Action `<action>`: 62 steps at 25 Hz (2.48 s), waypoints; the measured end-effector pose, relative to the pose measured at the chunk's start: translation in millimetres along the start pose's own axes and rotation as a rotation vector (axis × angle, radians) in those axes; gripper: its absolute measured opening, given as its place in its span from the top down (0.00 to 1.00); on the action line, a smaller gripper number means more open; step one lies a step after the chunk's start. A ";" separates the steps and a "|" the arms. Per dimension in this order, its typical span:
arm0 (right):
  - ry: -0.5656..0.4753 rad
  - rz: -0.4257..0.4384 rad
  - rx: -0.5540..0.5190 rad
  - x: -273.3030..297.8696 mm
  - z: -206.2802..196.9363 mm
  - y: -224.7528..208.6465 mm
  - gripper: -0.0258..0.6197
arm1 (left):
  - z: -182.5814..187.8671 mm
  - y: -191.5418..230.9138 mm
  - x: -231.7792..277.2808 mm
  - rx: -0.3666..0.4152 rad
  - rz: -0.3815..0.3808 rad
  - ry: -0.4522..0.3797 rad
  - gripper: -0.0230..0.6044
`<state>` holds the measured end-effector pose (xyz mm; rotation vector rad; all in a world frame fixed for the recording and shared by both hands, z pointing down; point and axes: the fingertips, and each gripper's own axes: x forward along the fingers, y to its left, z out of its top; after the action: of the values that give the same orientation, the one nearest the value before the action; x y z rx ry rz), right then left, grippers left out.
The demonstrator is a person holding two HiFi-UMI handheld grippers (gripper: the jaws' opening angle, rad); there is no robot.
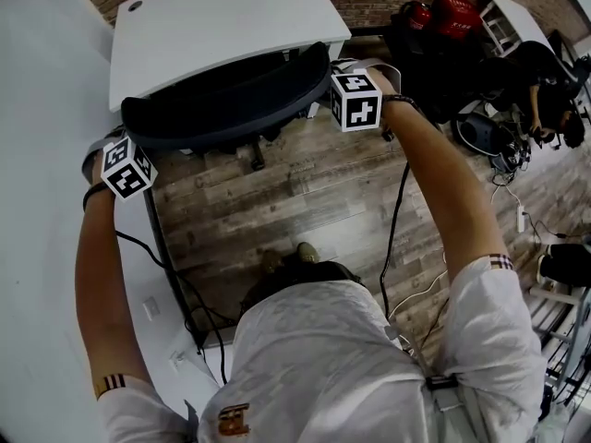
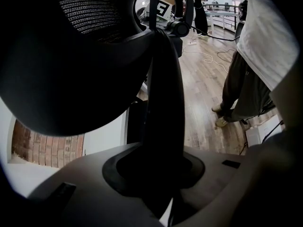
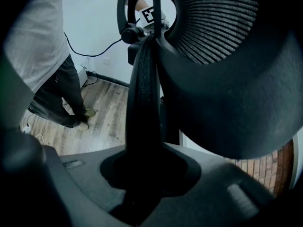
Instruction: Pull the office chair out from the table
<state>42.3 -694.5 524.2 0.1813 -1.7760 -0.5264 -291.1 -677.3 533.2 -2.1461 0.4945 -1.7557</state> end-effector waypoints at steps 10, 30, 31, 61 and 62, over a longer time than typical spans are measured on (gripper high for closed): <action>0.002 -0.012 0.008 -16.3 16.4 33.7 0.81 | -2.4 -27.9 -13.1 0.009 0.007 -0.009 0.79; -0.003 -0.013 0.010 -61.6 33.4 115.2 0.81 | 12.2 -106.3 -57.8 0.028 0.008 -0.022 0.80; -0.004 -0.013 0.009 -64.7 34.7 120.8 0.81 | 12.9 -113.1 -59.8 0.025 0.005 -0.021 0.80; -0.007 -0.005 -0.008 -133.3 50.3 279.5 0.80 | 44.3 -276.7 -143.8 -0.008 0.023 -0.005 0.79; -0.007 -0.005 -0.009 -135.6 51.4 284.2 0.80 | 42.3 -283.7 -143.8 -0.014 0.016 -0.005 0.79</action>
<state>73.7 -377.1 520.8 0.1776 -1.7801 -0.5386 -258.5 -358.1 529.6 -2.1493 0.5221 -1.7436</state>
